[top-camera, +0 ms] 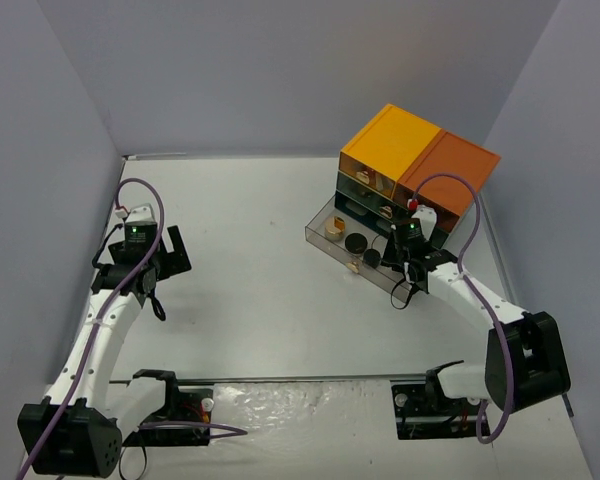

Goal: Organize the makeup

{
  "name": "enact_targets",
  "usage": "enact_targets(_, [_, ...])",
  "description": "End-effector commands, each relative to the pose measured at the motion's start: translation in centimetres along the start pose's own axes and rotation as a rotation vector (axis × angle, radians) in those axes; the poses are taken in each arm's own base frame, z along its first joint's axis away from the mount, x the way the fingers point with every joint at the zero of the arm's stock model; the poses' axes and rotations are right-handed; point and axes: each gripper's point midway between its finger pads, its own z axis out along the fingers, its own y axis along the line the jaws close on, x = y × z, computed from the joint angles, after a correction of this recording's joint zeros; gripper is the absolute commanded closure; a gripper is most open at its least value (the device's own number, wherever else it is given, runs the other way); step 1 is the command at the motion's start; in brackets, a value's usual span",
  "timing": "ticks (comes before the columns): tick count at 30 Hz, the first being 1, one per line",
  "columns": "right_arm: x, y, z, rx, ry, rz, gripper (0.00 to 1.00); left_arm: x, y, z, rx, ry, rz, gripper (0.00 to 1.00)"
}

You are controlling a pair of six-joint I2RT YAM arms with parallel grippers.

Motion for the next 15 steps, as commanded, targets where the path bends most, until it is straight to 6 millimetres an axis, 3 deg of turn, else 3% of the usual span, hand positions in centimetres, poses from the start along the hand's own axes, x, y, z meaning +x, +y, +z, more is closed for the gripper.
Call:
enact_targets(1, [0.2, -0.2, 1.3, -0.027, -0.001, 0.097, 0.94, -2.4, -0.5, -0.5, 0.024, -0.079, -0.015, 0.03])
enact_targets(9, [2.7, -1.0, 3.5, 0.014, 0.064, 0.093, 0.71, -2.6, -0.5, -0.6, 0.023, -0.084, -0.012, 0.03])
enact_targets(12, [2.8, -1.2, 3.4, 0.020, 0.061, 0.093, 0.50, -2.6, -0.4, -0.6, 0.023, -0.084, -0.012, 0.03])
enact_targets(15, [1.7, -1.2, 2.4, 0.011, 0.026, 0.097, 0.28, -2.5, -0.5, -0.5, 0.024, -0.080, -0.011, 0.03])
